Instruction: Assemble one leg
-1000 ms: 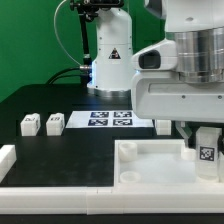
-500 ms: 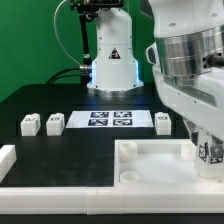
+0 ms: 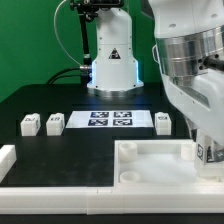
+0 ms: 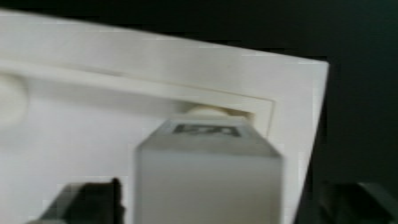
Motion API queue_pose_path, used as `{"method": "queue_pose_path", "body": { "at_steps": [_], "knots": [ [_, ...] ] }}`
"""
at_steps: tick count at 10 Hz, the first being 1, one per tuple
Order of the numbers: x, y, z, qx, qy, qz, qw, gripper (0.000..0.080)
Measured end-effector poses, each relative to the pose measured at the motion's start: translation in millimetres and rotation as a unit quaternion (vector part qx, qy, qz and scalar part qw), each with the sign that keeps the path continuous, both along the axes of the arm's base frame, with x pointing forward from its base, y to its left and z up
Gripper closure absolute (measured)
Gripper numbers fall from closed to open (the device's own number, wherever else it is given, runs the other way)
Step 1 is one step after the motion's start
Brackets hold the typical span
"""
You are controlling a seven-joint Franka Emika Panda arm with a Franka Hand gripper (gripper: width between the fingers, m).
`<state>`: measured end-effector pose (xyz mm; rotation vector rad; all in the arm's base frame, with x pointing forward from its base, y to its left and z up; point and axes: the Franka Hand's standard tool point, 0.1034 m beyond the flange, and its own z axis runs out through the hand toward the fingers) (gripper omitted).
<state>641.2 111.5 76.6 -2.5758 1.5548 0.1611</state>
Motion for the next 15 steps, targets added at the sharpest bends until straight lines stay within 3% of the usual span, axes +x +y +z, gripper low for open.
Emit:
{"method": "queue_pose_path", "body": {
  "at_steps": [4,6,7,8,10,12,13,15],
  "knots": [
    [0.4,3.0,0.7,0.001,-0.034,0.211,0.977,0.0156],
    [1.6,6.9,1.3,-0.034,-0.056,0.412,0.909,0.0151],
    [2.7,5.9,1.2,-0.034,-0.069,0.496,0.865,0.0151],
    [3.3,5.6,0.5,-0.033,-0.076,0.523,0.848,0.0151],
    [3.1,6.5,0.4,-0.034,-0.073,0.496,0.865,0.0185],
    [2.6,8.6,0.2,-0.031,-0.065,0.41,0.909,0.049],
    [2.7,5.9,-0.4,-0.033,-0.061,0.385,0.92,0.0502],
    [3.1,3.9,-0.5,-0.031,-0.047,0.258,0.964,0.0502]
  ]
}}
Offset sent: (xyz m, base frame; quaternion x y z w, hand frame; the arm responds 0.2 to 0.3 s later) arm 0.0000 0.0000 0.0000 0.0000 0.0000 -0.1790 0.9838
